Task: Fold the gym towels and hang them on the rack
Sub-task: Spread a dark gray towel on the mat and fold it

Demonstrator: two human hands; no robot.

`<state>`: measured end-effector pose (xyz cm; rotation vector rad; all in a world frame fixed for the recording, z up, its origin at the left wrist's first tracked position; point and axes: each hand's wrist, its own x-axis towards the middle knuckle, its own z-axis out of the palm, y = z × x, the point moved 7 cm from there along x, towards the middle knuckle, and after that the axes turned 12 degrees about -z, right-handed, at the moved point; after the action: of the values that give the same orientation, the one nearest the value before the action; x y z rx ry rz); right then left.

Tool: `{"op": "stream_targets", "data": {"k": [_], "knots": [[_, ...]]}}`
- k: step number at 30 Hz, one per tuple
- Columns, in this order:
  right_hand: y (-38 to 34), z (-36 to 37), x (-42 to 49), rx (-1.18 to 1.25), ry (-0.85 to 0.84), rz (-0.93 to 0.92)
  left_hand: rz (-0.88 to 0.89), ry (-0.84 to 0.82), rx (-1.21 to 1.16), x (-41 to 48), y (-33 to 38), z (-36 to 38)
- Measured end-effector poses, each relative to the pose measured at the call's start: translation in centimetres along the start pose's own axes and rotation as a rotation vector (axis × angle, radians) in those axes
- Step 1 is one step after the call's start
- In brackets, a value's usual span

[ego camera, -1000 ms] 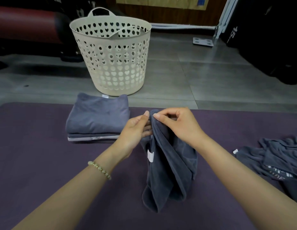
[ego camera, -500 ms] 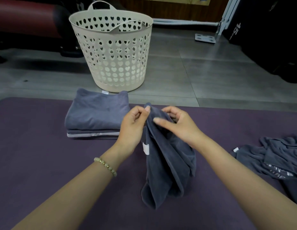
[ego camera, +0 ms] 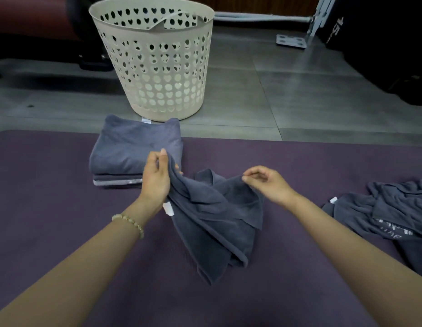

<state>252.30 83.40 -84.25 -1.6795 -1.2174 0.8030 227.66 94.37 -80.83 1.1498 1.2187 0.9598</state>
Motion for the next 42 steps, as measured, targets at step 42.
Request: {"op": "stream_targets", "data": {"k": [42], "knots": [[0.8,-11.2,-5.8,-0.146,-0.275,0.181,-0.198,-0.12,0.537,0.0,-9.9,5.0]]}}
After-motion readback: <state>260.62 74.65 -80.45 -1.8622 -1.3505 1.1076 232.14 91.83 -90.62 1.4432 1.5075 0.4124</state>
